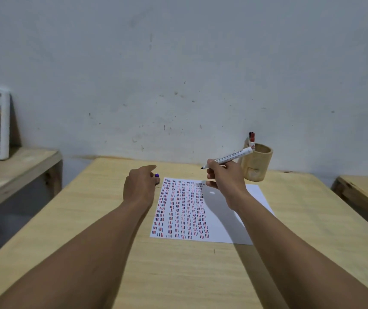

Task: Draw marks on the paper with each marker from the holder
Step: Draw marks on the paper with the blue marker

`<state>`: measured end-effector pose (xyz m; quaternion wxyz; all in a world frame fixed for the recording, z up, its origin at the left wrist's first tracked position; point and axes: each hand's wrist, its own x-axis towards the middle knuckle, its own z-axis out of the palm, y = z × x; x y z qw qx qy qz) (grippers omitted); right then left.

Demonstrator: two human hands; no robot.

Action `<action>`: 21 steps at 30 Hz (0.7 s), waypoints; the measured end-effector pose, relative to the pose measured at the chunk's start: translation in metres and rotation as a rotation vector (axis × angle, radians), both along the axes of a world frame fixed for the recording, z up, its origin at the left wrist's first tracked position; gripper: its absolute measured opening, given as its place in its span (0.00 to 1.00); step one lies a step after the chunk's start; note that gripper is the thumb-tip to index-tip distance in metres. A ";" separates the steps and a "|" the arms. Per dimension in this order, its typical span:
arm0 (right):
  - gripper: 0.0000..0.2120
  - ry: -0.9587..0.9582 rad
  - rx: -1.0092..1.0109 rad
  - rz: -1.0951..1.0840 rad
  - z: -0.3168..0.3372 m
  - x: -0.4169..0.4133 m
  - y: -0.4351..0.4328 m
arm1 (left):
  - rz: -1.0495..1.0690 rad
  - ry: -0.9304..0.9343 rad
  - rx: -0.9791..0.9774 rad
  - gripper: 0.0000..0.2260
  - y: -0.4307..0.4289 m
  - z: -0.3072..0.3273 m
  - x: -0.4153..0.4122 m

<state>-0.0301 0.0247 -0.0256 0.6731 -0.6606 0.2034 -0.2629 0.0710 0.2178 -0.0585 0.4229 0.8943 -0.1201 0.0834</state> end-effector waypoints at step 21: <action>0.12 0.278 -0.419 -0.169 -0.043 0.021 -0.027 | -0.150 0.045 0.687 0.26 0.037 -0.026 -0.012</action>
